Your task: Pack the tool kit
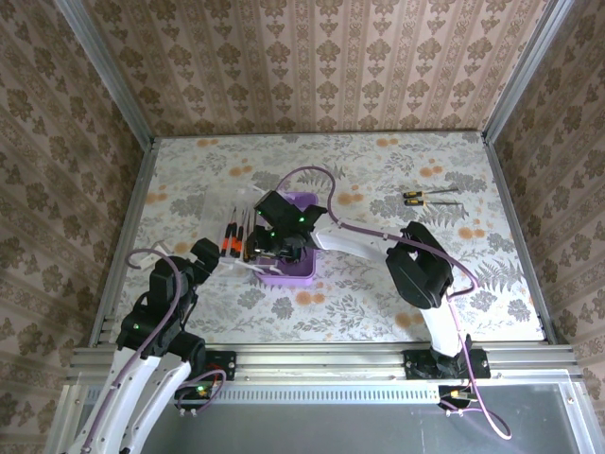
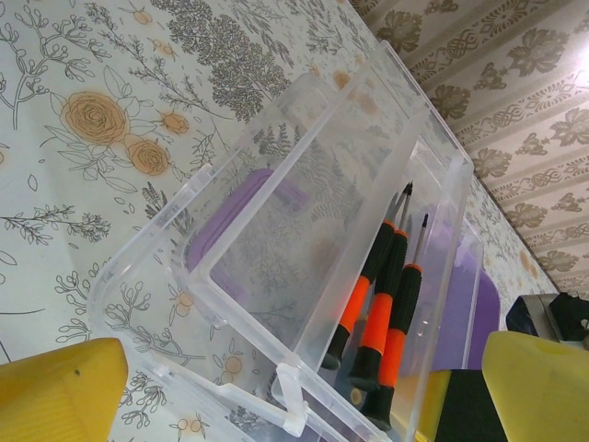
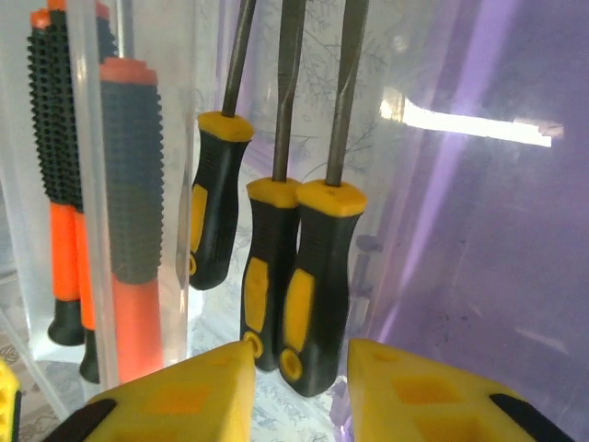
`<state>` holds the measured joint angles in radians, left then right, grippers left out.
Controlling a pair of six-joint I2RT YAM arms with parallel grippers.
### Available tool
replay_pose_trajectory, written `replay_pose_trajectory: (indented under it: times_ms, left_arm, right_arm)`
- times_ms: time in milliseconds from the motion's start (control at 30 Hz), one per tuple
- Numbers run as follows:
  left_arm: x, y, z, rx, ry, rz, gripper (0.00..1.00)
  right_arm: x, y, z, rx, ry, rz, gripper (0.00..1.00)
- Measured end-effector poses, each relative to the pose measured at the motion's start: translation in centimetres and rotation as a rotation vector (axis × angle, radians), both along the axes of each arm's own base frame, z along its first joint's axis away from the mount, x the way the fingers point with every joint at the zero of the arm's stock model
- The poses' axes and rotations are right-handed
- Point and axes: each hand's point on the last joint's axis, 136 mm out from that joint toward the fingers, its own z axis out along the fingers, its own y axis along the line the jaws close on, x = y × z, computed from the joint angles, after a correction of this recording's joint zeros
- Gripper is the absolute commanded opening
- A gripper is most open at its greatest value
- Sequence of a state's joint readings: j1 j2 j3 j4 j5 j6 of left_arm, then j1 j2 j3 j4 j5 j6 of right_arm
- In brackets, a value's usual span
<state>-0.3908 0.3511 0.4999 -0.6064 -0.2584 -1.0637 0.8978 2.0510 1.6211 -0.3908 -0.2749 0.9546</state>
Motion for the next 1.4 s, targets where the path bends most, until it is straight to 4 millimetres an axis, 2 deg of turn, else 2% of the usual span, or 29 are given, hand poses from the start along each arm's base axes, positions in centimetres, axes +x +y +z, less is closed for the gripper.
replay_pose_trajectory:
  times_ms: [267,433,533,633,733,833,967,1067,1200,1400]
  left_arm:
    - [0.0,0.1,0.0,0.0,0.001,0.006,1.0]
    - [0.1,0.0,-0.1,-0.003,0.005,-0.001,1.0]
    - [0.3,-0.3,-0.3,-0.004,0.017,-0.01,1.0]
    - [0.4,-0.6,-0.6,-0.006,0.035,-0.022,1.0]
    - [0.6,-1.1,-0.7,-0.022,0.04,-0.035,1.0]
    - [0.9,-1.7,-0.6,-0.047,0.035,-0.053,1.0]
    - [1.6,-3.2,-0.8,-0.084,0.02,-0.115,1.0]
    - [2.2,-4.8,-0.7,-0.091,0.011,-0.189,1.0]
    - [2.7,-7.4,-1.1,-0.055,0.027,-0.31,1.0]
    - [2.8,-12.2,-1.3,-0.022,0.051,-0.514,1.0]
  right_arm:
    - [0.0,0.0,0.6,0.01,-0.005,0.002,0.38]
    - [-0.1,-1.1,4.1,0.039,-0.064,-0.006,0.38]
    - [0.0,-3.0,7.1,0.061,-0.125,-0.024,0.39]
    - [0.8,-6.3,9.3,0.069,-0.182,-0.069,0.4]
    - [2.5,-11.0,9.8,0.044,-0.215,-0.149,0.41]
    - [4.3,-16.7,8.3,-0.018,-0.211,-0.253,0.43]
    - [5.7,-24.5,5.2,-0.131,-0.163,-0.393,0.45]
    - [6.3,-29.2,3.9,-0.204,-0.131,-0.473,0.45]
    - [6.4,-33.1,3.0,-0.3,-0.115,-0.504,0.44]
    - [7.9,-36.8,2.4,-0.348,-0.086,-0.554,0.44]
